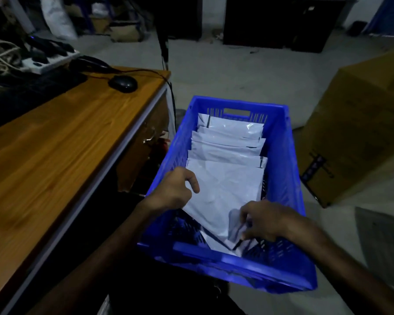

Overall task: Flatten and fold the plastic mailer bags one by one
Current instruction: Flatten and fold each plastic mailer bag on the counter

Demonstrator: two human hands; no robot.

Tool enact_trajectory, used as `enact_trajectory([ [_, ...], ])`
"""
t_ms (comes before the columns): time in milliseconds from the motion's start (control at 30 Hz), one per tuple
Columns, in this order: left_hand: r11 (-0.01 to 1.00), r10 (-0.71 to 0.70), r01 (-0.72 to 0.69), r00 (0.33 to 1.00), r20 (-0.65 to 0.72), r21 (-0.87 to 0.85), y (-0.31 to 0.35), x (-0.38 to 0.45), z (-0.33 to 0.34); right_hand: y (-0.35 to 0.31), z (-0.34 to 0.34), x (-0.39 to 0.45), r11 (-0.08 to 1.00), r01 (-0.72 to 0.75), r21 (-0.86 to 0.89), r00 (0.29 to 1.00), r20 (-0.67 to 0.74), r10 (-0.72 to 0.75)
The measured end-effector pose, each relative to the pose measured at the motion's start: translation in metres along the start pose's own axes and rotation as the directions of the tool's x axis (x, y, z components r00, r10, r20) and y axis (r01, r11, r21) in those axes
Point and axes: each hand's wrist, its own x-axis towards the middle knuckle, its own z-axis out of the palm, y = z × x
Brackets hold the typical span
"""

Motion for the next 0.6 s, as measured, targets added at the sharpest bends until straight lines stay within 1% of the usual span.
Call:
enact_trajectory([
  [67,0.999,-0.052,0.052,0.999,-0.002,0.002,0.0,0.006,0.01,-0.002,-0.009,0.006,0.997,-0.045,-0.059,0.998,-0.034,0.043],
  [167,0.993,-0.117,0.117,0.993,-0.004,0.017,-0.004,0.015,0.019,-0.003,-0.024,0.033,0.995,-0.071,-0.064,0.992,-0.112,0.063],
  [267,0.99,-0.136,0.136,0.991,-0.004,0.031,-0.006,0.019,0.025,-0.008,-0.028,0.063,0.996,-0.059,-0.062,0.997,-0.051,0.056],
  [400,0.992,-0.102,0.101,0.995,0.01,0.07,-0.003,0.023,0.029,-0.02,-0.012,0.091,0.998,-0.054,0.045,0.998,0.04,0.052],
  [500,0.993,-0.081,0.078,0.996,0.031,0.09,-0.004,0.026,0.03,-0.015,0.004,0.112,0.983,-0.054,0.174,0.998,0.05,0.046],
  [567,0.993,-0.072,0.068,0.997,0.034,0.096,-0.006,0.027,0.032,-0.015,0.005,0.118,0.966,-0.044,0.256,0.998,0.051,0.032],
  [600,0.993,-0.07,0.066,0.997,0.033,0.1,-0.008,0.028,0.033,-0.016,0.004,0.118,0.958,-0.046,0.283,0.997,0.073,0.026],
])
